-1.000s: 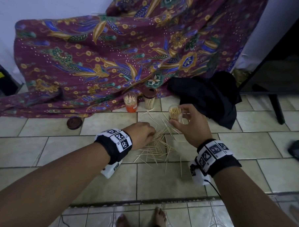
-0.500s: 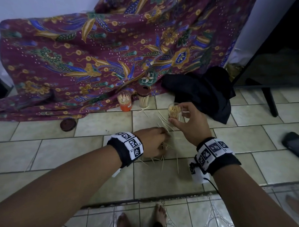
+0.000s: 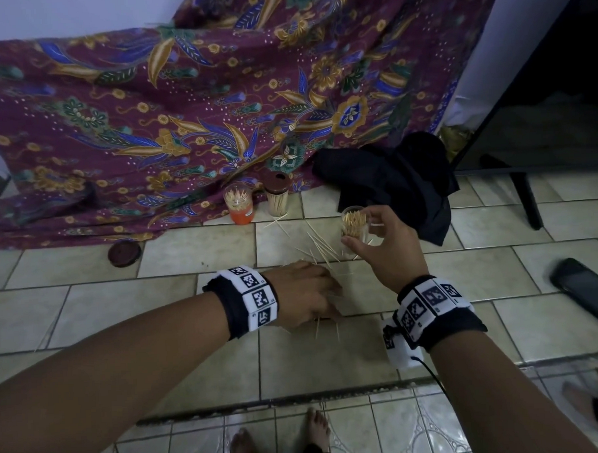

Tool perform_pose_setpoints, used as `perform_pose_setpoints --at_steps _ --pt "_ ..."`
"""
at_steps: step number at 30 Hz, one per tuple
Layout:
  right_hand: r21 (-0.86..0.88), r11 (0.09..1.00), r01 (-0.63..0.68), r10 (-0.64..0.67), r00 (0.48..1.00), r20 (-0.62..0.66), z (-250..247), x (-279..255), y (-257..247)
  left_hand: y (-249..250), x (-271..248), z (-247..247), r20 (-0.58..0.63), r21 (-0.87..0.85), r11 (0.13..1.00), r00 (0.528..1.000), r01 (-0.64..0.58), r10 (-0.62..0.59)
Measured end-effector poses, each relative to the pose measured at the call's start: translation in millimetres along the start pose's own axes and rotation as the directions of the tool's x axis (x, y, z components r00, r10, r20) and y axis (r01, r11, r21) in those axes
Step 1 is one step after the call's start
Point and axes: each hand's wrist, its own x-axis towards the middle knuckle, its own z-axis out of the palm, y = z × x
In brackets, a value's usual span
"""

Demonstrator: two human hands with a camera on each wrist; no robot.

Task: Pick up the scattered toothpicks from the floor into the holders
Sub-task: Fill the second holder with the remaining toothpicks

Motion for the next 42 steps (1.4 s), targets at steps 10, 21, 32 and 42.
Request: perform_pose_setpoints --at_steps 10,21,32,42 --pt "0.001 1.0 -0.003 0.003 0.999 0.036 7 2 -6 -33 -51 -2 -0.151 -0.141 0.955 0.948 0.26 -0.28" --pt "-0.024 1.0 0.014 -0.013 0.999 0.053 20 5 -14 20 -27 0 0.134 -0.143 0.699 0.714 0.7 -0.687" --pt "-0.005 1.0 -0.007 0.007 0.998 0.055 14 0 -14 -16 -36 -11 0.191 -0.272 0.791 0.837 0.547 -0.513" --pt "0.012 1.0 -0.011 0.011 0.999 0.049 13 -2 -15 -6 -28 -8 0.188 -0.079 0.818 0.814 0.57 -0.55"
